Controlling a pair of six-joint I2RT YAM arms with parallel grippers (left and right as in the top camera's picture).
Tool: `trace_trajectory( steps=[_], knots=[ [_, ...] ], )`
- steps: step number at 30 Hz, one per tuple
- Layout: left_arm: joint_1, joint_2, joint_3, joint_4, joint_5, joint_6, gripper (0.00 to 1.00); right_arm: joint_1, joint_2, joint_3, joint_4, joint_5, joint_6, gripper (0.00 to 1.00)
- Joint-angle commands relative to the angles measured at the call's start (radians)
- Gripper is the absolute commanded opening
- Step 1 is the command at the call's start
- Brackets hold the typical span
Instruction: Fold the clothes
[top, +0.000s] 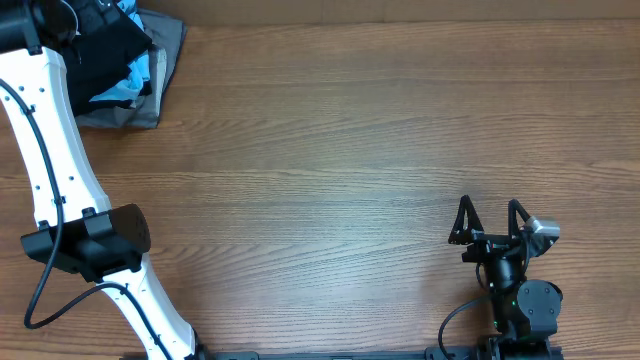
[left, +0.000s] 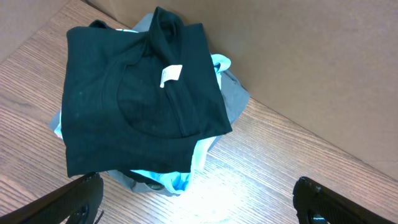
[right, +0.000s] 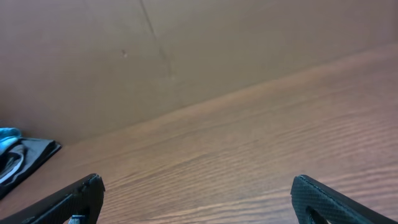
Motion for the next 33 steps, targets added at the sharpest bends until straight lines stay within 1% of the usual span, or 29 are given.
trace_trajectory(
  steps=[1,4,8,10,33],
  knots=[
    [-0.003,0.006,0.002,0.002,0.006,-0.009,1.00,0.011,-0.080,-0.010,-0.054,-0.015,-0.042,1.00],
    [-0.003,0.006,0.002,0.002,0.006,-0.009,1.00,0.011,-0.091,-0.010,-0.062,-0.026,-0.082,1.00],
    [-0.003,0.006,0.002,0.002,0.006,-0.009,1.00,0.011,-0.091,-0.010,-0.059,-0.074,-0.209,1.00],
    [-0.003,0.006,0.002,0.002,0.006,-0.009,1.00,0.012,-0.091,-0.010,-0.059,-0.080,-0.244,1.00],
    [-0.003,0.006,0.002,0.002,0.006,-0.009,1.00,0.012,-0.091,-0.010,-0.057,-0.076,-0.232,1.00]
  ],
)
